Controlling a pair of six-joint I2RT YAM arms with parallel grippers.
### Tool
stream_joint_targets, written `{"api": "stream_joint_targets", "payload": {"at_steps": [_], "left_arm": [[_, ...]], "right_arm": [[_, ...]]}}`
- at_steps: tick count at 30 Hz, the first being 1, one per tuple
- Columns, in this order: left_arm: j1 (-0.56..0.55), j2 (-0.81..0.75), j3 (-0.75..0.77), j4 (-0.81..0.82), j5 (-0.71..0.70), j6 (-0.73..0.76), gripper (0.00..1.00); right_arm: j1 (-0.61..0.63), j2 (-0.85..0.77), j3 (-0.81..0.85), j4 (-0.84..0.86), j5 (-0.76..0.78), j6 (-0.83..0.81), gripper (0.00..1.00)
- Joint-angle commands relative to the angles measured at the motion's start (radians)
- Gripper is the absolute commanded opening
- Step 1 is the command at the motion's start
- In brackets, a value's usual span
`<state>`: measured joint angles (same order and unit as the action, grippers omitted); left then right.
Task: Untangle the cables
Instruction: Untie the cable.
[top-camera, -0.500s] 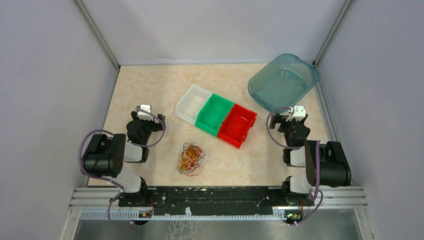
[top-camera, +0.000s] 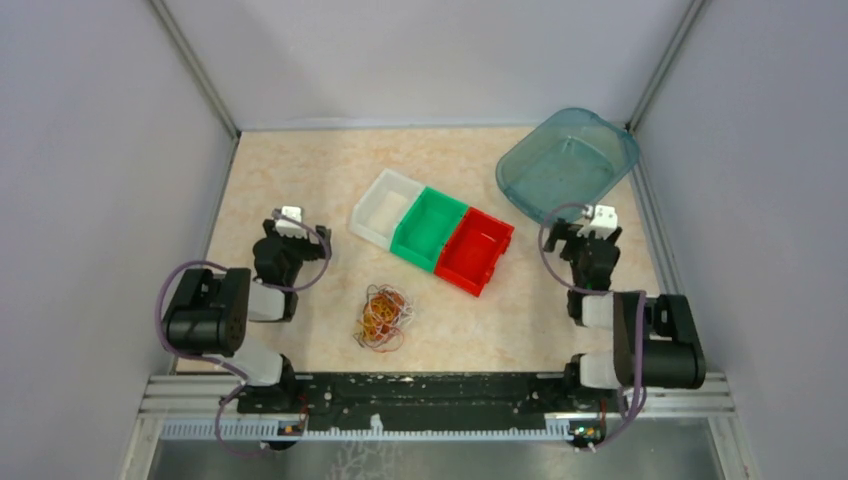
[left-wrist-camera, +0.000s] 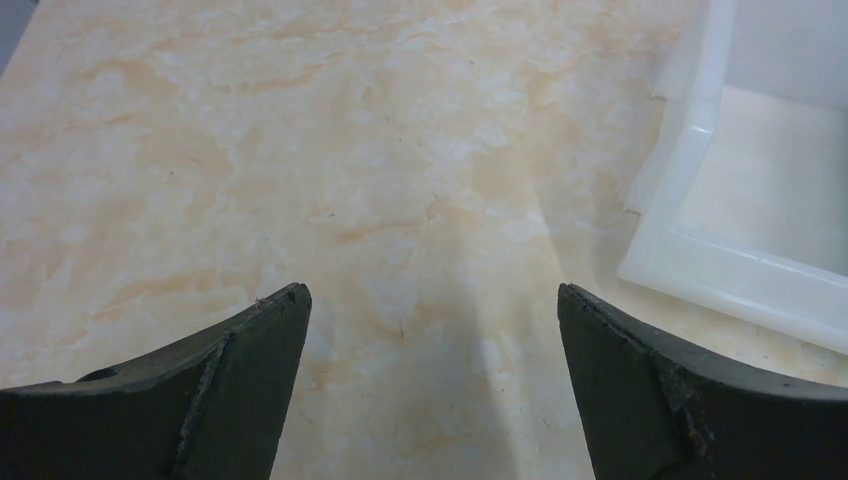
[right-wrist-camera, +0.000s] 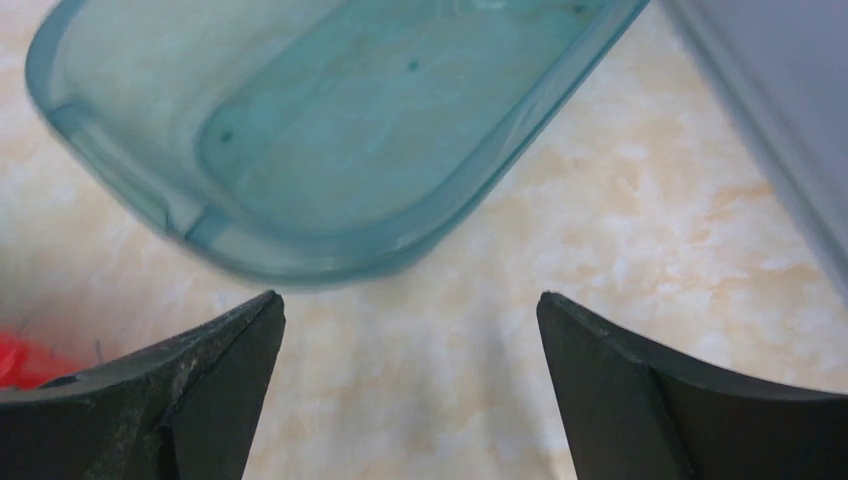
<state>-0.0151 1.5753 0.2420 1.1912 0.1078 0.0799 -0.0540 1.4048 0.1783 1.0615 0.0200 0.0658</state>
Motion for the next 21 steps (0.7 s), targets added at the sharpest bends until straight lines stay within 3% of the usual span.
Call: {"api": "stream_joint_targets", "payload": {"at_steps": [1, 5, 8, 13, 18, 21], "left_arm": [[0.007, -0.081, 0.127, -0.203, 0.016, -0.02, 1.0], [0.012, -0.156, 0.327, -0.64, 0.072, 0.026, 1.0], [0.023, -0.182, 0.435, -0.839, 0.147, 0.067, 1.0], [0.05, -0.225, 0.574, -1.076, 0.243, 0.074, 1.0], [0.071, -0.23, 0.726, -1.324, 0.39, 0.067, 0.99], [0.074, -0.232, 0.809, -1.508, 0.473, 0.103, 0.99]], "right_arm": [[0.011, -0.16, 0.228, -0.424, 0.201, 0.101, 0.99], [0.011, -0.277, 0.347, -0.653, 0.182, 0.241, 0.99], [0.001, -0.357, 0.378, -0.781, 0.245, 0.505, 0.99], [0.009, -0.434, 0.378, -0.721, -0.122, 0.536, 0.99], [0.41, -0.434, 0.503, -0.942, 0.067, 0.261, 0.98], [0.603, -0.414, 0.557, -1.015, 0.099, 0.228, 0.92]]}}
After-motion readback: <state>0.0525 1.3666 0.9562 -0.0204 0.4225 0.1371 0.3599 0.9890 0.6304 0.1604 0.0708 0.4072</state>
